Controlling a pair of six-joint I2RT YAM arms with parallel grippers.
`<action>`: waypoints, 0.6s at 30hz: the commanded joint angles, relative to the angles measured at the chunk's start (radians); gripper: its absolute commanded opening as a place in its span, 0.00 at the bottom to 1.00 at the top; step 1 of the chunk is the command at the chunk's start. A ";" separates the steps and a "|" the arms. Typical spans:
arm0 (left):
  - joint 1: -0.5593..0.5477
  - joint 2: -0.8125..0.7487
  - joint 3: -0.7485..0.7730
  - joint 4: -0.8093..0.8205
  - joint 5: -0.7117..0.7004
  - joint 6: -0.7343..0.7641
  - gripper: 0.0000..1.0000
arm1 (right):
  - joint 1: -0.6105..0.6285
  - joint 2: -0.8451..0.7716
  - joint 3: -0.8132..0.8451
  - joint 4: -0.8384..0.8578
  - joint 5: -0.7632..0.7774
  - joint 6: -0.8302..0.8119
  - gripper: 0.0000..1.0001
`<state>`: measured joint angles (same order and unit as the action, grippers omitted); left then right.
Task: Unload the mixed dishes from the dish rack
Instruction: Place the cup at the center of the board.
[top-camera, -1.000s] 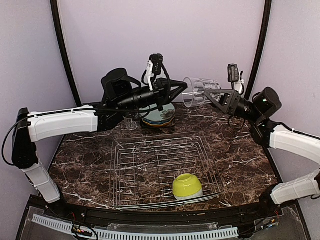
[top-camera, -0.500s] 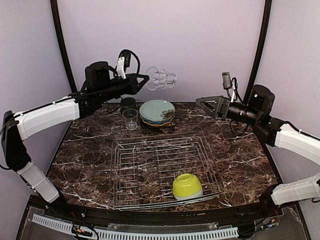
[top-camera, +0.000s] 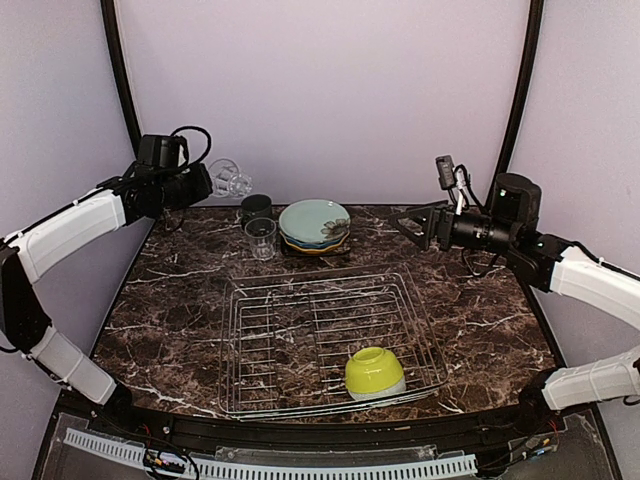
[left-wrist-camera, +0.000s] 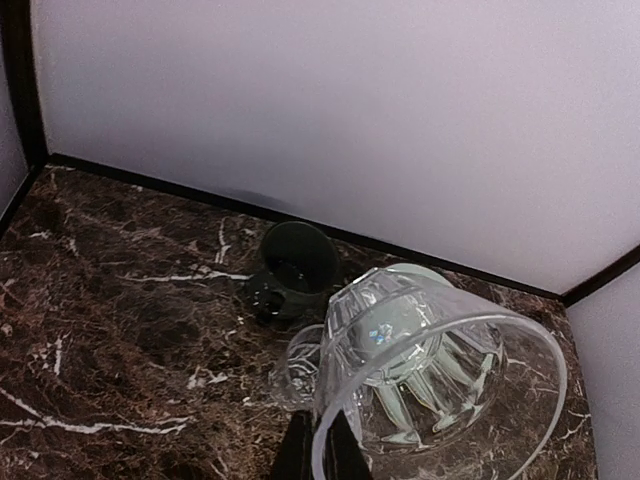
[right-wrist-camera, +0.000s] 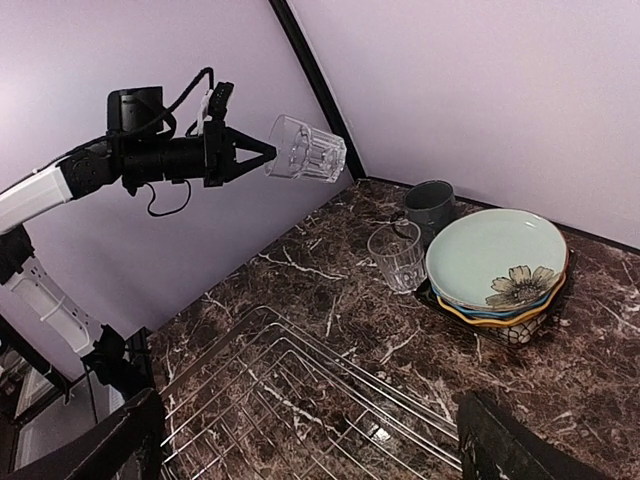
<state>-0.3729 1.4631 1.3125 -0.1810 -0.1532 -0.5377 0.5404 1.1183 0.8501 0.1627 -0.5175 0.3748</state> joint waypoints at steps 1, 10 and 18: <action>0.061 0.028 0.042 -0.195 -0.077 -0.122 0.01 | -0.004 0.003 0.021 -0.006 0.016 -0.027 0.99; 0.083 0.200 0.145 -0.362 -0.114 -0.180 0.01 | -0.004 0.011 0.012 -0.014 0.030 -0.038 0.99; 0.083 0.341 0.225 -0.409 -0.088 -0.194 0.01 | -0.004 0.006 -0.002 -0.027 0.040 -0.045 0.99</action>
<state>-0.2947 1.7691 1.4670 -0.5415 -0.2462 -0.7101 0.5404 1.1221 0.8501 0.1356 -0.4946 0.3450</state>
